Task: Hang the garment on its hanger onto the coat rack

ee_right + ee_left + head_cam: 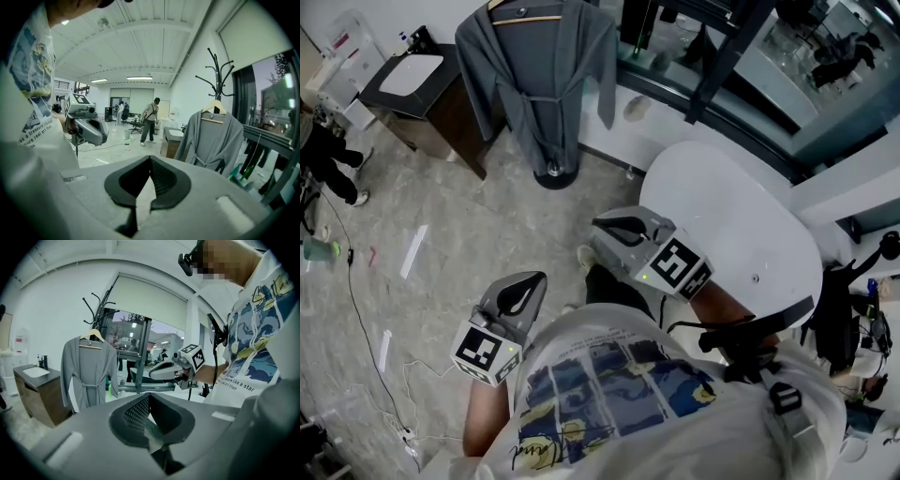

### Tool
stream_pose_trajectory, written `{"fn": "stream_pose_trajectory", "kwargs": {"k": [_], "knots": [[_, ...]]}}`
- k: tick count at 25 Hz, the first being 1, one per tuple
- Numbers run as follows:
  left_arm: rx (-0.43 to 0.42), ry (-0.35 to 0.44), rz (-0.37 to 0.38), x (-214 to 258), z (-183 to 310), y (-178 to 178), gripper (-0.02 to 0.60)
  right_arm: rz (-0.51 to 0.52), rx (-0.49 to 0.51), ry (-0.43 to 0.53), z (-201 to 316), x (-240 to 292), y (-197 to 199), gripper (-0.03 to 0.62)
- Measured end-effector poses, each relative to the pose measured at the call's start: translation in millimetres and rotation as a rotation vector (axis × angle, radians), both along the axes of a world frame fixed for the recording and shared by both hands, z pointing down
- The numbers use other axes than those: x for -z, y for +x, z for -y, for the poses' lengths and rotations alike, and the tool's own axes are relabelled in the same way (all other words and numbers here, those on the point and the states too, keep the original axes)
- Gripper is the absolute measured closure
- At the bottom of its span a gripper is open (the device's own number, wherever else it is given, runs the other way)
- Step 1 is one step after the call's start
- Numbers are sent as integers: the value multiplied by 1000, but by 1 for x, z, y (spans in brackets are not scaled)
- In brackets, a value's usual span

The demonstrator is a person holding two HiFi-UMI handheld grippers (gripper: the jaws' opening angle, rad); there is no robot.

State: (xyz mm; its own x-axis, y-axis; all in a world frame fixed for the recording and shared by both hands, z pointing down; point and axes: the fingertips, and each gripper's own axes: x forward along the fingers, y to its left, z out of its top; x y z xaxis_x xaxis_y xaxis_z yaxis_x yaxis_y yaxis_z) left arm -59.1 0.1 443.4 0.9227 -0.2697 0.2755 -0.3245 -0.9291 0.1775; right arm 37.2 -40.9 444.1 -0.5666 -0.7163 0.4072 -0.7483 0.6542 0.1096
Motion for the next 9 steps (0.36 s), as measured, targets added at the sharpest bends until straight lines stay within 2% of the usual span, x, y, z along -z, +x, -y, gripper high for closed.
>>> {"fn": "stream_pose_trajectory", "kwargs": {"k": [5,9], "knots": [[30,-14,0,-9,12,-2,578,-9,15,-8,16,-6,5,592],[22,-31,8,-16,24,-4,578,-8,-6,-20,32,-10,12,592]]}}
